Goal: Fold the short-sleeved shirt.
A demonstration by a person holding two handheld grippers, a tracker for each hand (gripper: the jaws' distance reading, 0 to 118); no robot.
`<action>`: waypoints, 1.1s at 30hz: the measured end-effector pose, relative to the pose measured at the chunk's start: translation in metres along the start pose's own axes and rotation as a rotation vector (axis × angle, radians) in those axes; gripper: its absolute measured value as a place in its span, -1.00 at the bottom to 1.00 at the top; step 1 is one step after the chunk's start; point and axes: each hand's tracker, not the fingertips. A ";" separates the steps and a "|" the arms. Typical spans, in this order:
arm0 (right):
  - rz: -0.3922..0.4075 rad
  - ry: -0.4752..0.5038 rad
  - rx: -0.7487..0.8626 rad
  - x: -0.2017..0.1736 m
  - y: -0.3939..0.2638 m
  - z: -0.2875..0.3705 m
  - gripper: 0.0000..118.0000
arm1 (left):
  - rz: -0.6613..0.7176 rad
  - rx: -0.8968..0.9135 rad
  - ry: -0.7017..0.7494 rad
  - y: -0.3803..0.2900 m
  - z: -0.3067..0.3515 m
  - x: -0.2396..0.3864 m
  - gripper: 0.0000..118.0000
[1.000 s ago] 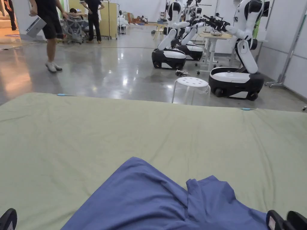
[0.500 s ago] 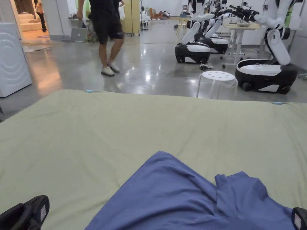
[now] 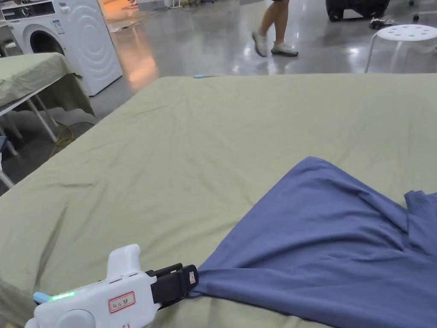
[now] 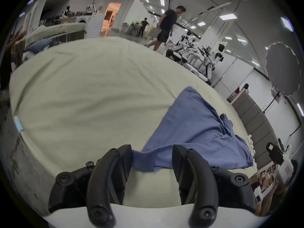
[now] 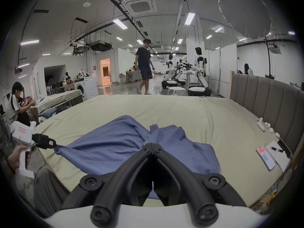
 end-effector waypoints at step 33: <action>-0.134 -0.023 -0.688 0.157 0.029 -0.345 -0.02 | -0.166 -0.135 0.159 -0.001 -0.038 0.036 -0.87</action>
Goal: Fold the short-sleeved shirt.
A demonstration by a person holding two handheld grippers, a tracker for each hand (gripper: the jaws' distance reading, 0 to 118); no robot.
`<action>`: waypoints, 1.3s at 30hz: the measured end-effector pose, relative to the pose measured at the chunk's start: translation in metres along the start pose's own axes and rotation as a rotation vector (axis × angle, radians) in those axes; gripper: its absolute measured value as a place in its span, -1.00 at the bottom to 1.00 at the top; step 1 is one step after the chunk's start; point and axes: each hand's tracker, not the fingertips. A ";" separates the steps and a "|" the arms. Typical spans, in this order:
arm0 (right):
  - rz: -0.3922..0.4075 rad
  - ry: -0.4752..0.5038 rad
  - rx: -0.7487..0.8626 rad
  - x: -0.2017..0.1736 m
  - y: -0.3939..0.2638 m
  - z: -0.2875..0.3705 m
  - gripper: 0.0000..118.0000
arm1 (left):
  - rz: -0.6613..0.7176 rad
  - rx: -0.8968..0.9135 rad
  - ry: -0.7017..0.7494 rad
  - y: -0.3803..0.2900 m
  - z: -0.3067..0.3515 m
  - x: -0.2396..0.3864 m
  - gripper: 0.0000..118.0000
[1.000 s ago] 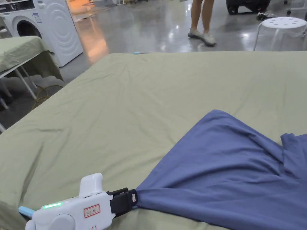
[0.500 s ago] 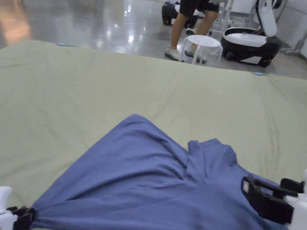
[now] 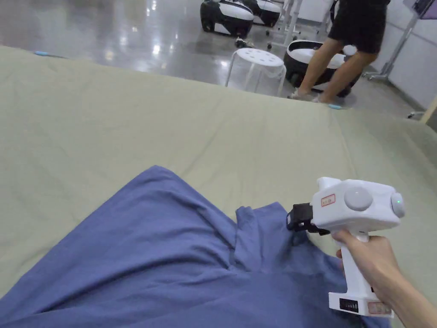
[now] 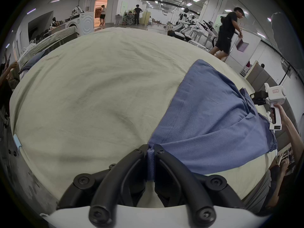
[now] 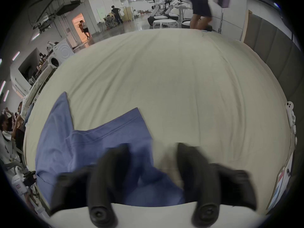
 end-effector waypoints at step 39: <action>-0.084 -0.154 0.938 0.003 0.144 0.416 -0.99 | -0.213 0.749 -0.178 0.350 0.171 0.129 -0.89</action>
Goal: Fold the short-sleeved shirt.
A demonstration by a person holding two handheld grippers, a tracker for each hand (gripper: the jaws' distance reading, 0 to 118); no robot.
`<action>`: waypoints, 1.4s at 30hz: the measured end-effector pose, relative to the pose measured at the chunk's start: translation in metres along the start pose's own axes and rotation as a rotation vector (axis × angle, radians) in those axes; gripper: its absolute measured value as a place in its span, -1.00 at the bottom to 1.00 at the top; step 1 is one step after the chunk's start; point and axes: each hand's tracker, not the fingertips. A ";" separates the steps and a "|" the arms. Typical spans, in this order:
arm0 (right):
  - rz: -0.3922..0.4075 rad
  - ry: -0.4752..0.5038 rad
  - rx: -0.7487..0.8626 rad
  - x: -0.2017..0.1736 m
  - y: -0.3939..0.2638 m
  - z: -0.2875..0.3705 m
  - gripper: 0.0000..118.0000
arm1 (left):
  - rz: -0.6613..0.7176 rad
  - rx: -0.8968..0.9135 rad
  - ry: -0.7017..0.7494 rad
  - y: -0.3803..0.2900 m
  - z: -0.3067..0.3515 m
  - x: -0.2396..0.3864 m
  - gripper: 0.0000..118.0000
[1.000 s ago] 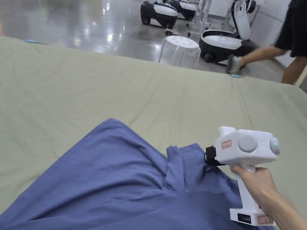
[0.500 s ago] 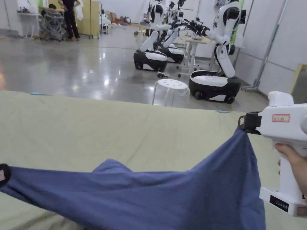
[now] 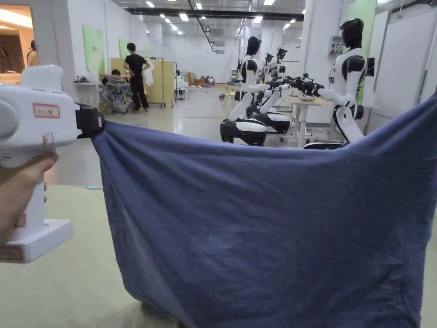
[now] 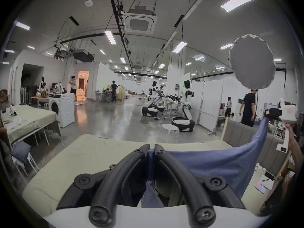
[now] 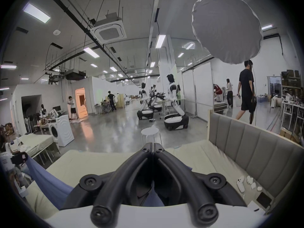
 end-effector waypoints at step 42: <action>-0.021 0.055 0.041 -0.039 0.055 -0.070 -0.99 | 0.016 -0.077 0.101 0.001 -0.109 0.001 -0.89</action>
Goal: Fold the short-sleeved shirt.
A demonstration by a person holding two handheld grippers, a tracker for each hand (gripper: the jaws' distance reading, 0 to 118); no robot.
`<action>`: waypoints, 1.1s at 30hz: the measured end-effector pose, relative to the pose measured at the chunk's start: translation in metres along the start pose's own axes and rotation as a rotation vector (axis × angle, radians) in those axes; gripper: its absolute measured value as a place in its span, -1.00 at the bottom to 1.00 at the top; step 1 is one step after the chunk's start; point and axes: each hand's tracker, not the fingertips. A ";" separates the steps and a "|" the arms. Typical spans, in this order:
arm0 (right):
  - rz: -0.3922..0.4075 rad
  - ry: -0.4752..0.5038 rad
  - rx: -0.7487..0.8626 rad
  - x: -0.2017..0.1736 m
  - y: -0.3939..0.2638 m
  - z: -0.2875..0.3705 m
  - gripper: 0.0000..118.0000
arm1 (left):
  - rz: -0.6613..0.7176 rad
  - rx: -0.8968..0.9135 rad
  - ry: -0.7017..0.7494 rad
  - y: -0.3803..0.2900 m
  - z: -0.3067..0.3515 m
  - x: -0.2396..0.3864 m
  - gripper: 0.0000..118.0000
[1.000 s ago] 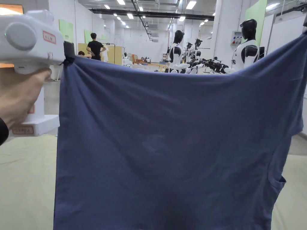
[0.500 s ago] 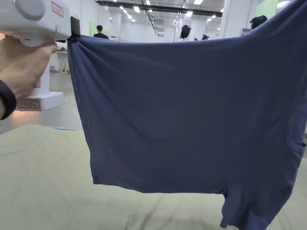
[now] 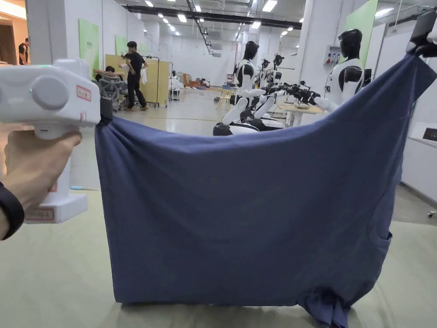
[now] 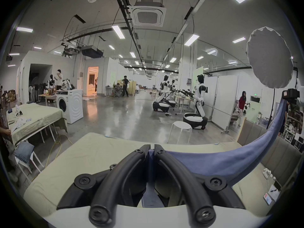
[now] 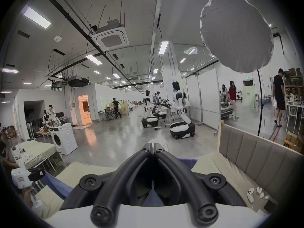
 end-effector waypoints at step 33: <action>-0.194 -0.099 -0.619 0.162 -0.447 0.318 -0.51 | 0.141 -0.555 -0.192 -0.387 0.265 -0.058 -0.41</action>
